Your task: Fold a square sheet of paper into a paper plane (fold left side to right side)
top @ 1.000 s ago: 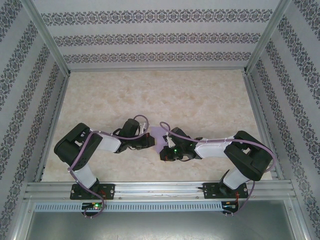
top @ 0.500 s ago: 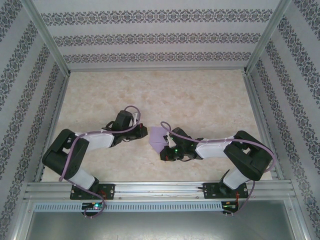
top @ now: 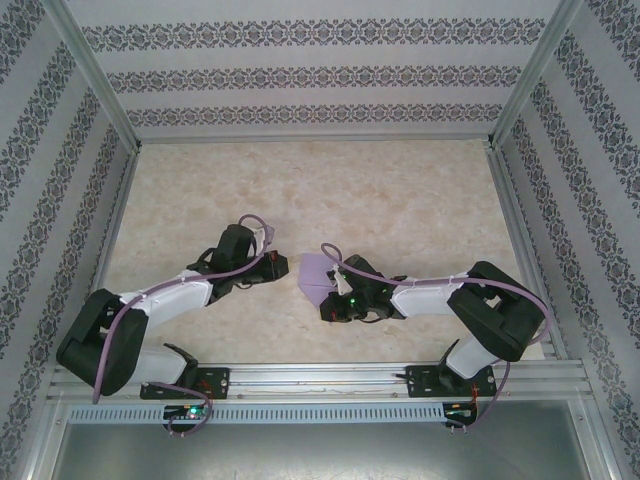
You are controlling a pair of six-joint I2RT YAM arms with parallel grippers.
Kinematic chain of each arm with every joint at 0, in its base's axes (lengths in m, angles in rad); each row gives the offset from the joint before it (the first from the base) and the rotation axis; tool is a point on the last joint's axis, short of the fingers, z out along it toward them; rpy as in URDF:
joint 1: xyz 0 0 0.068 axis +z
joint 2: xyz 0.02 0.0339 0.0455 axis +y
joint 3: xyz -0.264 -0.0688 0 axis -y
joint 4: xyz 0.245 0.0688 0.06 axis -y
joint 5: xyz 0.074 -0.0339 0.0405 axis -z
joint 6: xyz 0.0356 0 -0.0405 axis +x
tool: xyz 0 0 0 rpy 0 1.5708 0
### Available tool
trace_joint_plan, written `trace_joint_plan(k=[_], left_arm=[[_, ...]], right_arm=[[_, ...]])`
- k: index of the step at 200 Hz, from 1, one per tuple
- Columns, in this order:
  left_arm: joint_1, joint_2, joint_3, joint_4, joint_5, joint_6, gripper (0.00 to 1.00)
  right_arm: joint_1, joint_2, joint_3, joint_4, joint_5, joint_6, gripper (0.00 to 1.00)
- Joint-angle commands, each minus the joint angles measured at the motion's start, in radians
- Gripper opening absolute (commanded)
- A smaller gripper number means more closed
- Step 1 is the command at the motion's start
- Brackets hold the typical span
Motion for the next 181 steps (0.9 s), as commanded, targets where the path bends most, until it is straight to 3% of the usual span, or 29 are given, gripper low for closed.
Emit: trace_joint_plan(k=[1,36,104,181], left_arm=[[-0.012,-0.023,-0.024,-0.021,0.037,-0.012,0.01],[-0.065,0.023,-0.03,0.051,0.067,-0.054,0.01],[-0.19,0.255,0.064,0.194,0.065,-0.092,0.01],[-0.198,0.347,0.056,0.18,0.019,-0.105,0.01]], right_arm=[[-0.007,0.06,-0.052,-0.162,0.079,-0.024,0.0],[-0.008,0.075,-0.042,-0.16,0.073,-0.029,0.0],[-0.016,0.077,-0.045,-0.161,0.073,-0.034,0.0],[-0.023,0.059,-0.044,-0.163,0.056,-0.046,0.0]])
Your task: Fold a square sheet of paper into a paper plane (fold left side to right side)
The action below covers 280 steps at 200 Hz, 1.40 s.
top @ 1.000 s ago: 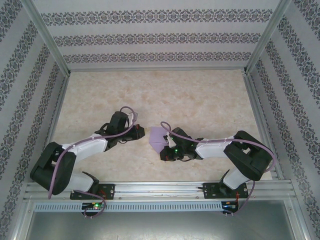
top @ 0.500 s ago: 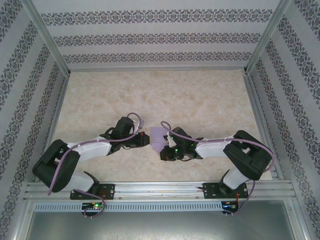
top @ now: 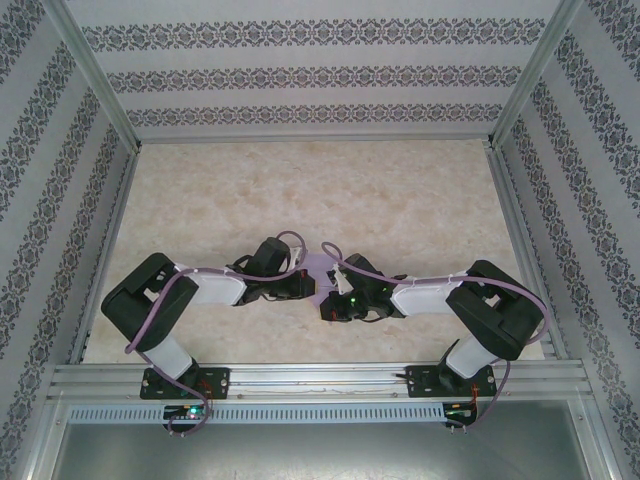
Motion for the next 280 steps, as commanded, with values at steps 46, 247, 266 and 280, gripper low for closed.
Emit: trace_joint_plan(k=[46,247,266,280], left_arm=[[-0.008,0.06,-0.017,-0.017,-0.069,-0.025,0.0],[-0.011,0.049,-0.021,-0.103,-0.153,-0.037,0.0],[-0.011,0.051,-0.016,-0.115,-0.166,-0.036,0.0],[-0.011,0.051,-0.013,-0.126,-0.181,-0.037,0.0]], right_arm=[[-0.017,0.018,-0.024,-0.16,0.039,-0.053,0.0],[-0.008,0.058,0.085,-0.093,0.004,-0.007,0.0],[-0.002,0.045,0.063,-0.098,0.014,-0.002,0.0],[0.001,0.04,0.053,-0.104,0.008,0.0,0.0]])
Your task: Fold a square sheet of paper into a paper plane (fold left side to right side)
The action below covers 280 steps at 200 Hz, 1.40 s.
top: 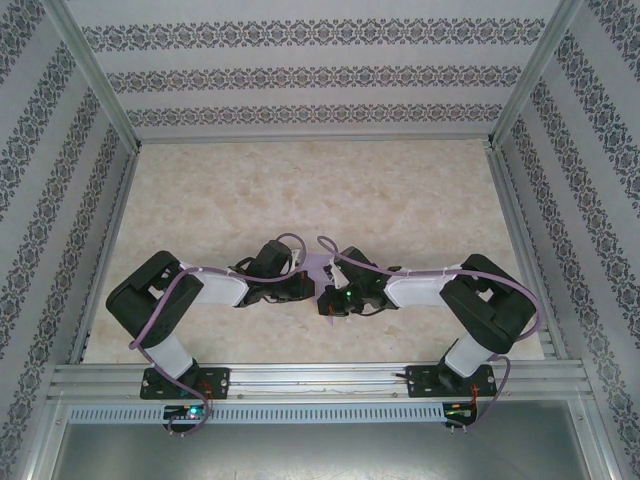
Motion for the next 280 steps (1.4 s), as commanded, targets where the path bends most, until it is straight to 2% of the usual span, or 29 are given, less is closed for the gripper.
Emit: trace_joint_plan(k=[1,109,164,195,280], left_arm=[[-0.003,0.024,-0.007,-0.139,-0.134,0.006,0.0],[-0.002,0.041,-0.01,-0.143,-0.167,0.0,0.0],[-0.021,0.035,-0.028,-0.13,-0.166,-0.06,0.0],[-0.044,0.037,-0.03,-0.109,-0.183,-0.087,0.0],[-0.048,0.038,-0.004,-0.107,-0.17,-0.083,0.0]], right_arm=[[0.017,-0.006,-0.036,-0.025,0.018,0.013,0.0],[0.038,-0.114,-0.167,-0.044,0.007,0.049,0.0],[-0.002,-0.279,-0.178,-0.132,-0.045,0.02,0.0],[-0.051,-0.373,-0.164,-0.114,-0.047,0.024,0.0],[-0.047,-0.104,-0.001,-0.048,0.02,-0.001,0.0]])
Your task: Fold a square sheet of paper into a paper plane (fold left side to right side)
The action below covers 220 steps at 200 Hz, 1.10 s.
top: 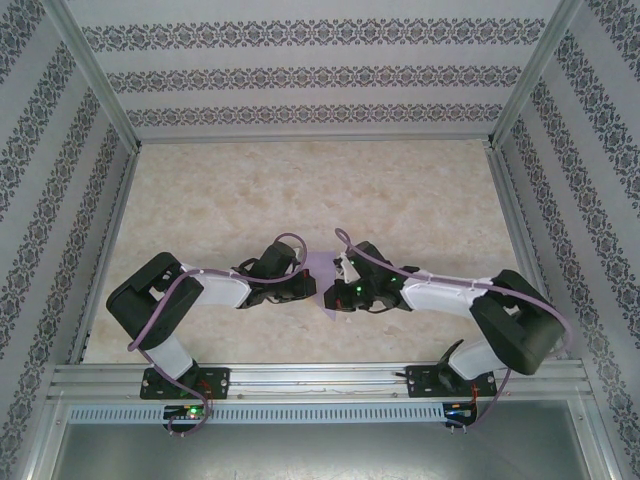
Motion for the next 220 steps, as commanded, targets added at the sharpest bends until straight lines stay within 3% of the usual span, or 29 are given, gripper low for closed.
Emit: trace_joint_plan(k=[1,90,122,145,220], left_arm=[[-0.01,0.043,-0.015,-0.102,-0.071,-0.004,0.0],[-0.009,-0.125,0.044,-0.193,-0.072,0.053,0.0],[-0.016,-0.195,-0.016,-0.149,-0.004,0.045,0.0],[-0.042,-0.18,-0.053,-0.056,0.046,0.009,0.0],[-0.076,-0.053,-0.01,0.043,0.065,0.001,0.0]], right_arm=[[0.003,0.046,0.025,0.007,0.038,-0.026,0.0],[0.002,0.127,-0.055,-0.078,0.11,-0.057,0.0],[0.004,0.141,-0.05,-0.078,0.118,-0.07,0.0],[0.002,0.15,-0.041,-0.087,0.126,-0.08,0.0],[0.002,0.165,-0.044,-0.097,0.14,-0.079,0.0]])
